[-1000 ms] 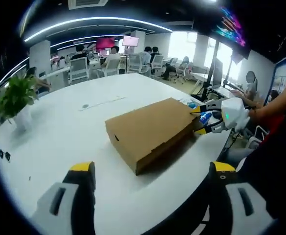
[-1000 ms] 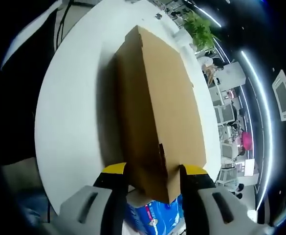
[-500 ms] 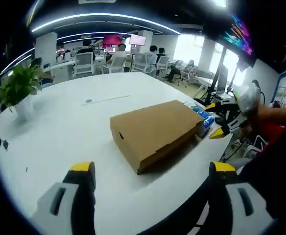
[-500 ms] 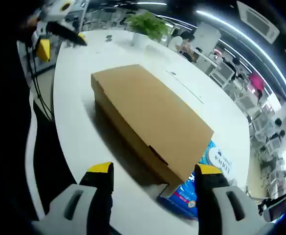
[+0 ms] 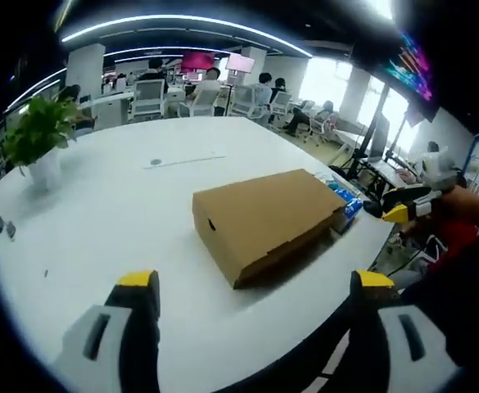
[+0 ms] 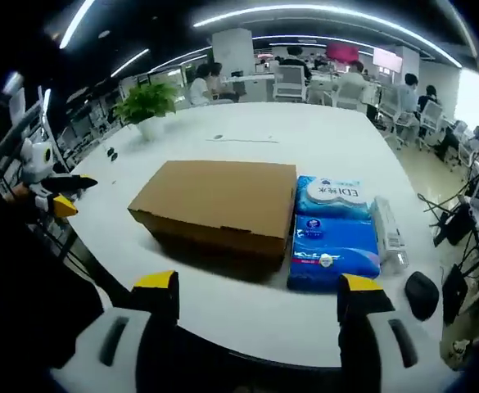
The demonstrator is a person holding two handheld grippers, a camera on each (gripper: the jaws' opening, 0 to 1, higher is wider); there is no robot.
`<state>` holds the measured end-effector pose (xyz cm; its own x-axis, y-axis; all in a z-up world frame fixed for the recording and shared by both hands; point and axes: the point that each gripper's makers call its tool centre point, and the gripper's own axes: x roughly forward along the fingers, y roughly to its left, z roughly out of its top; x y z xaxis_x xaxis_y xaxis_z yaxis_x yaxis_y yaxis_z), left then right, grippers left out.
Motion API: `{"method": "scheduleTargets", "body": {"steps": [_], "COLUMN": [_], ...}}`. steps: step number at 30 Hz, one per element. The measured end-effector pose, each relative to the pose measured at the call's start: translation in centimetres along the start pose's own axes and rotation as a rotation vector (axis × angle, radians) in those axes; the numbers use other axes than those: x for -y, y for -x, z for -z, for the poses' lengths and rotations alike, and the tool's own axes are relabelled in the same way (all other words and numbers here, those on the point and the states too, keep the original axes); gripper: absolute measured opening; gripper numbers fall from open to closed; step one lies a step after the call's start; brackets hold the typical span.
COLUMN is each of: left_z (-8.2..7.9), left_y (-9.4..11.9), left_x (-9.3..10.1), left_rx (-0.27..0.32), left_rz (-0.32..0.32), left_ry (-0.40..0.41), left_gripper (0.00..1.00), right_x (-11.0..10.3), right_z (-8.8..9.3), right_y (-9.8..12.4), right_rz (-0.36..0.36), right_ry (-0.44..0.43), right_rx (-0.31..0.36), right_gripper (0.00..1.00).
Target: Operate the shoe box by opening the lid, removing the specified soft item, and placing it in the target area until the item is outside and the box remains undamaged.
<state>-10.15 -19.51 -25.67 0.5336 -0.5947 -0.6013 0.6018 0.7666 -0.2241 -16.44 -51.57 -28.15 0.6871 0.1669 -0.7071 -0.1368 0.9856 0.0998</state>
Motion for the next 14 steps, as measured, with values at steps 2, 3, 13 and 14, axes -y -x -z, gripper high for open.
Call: {"method": "scheduleTargets", "body": {"steps": [2, 3, 13, 14], "left_z": [0.0, -0.1, 0.7, 0.8], "left_y": [0.1, 0.2, 0.6, 0.6], "left_x": [-0.1, -0.1, -1.1, -1.1], "left_rx": [-0.011, -0.007, -0.033, -0.036], "left_rz": [0.006, 0.006, -0.001, 0.0], "left_ry": [0.019, 0.018, 0.028, 0.028], "left_gripper": [0.99, 0.99, 0.98, 0.98], "right_x": [-0.5, -0.6, -1.5, -1.9], "right_z": [-0.1, -0.2, -0.7, -0.7], "right_y": [0.0, 0.0, -0.6, -0.7], "right_rz": [-0.006, -0.006, -0.003, -0.003], "right_ry": [-0.014, -0.016, -0.061, -0.062], "right_rx": [0.012, 0.023, 0.057, 0.058], "right_gripper": [0.81, 0.81, 0.8, 0.8]}}
